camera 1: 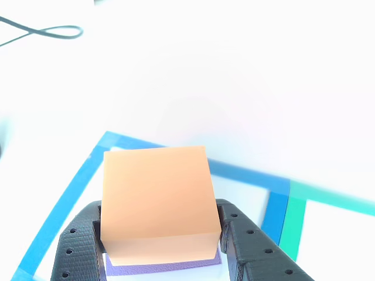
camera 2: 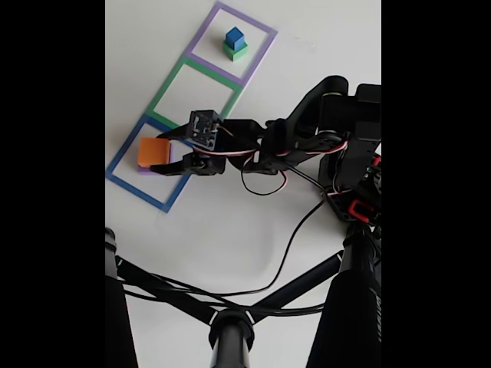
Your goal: Tower of hanoi
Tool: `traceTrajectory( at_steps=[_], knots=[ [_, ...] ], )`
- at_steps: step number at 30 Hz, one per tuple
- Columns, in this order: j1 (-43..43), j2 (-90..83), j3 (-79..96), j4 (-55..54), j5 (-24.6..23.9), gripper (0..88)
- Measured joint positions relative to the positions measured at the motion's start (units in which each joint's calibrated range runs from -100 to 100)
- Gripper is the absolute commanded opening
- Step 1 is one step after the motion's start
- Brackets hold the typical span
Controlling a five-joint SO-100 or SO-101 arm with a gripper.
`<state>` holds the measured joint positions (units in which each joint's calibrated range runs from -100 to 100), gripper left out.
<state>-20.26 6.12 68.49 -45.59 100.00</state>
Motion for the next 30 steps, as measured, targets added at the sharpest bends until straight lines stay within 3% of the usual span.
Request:
traceTrajectory(
  at_steps=[14, 22, 30],
  knots=[
    [-0.33, 4.73, -2.35, -3.05, 0.00, 11.0],
    [-0.41, 5.83, -2.52, -4.01, 0.00, 22.8],
    [-0.41, 6.50, -2.52, -4.98, 0.00, 27.2]
  ],
)
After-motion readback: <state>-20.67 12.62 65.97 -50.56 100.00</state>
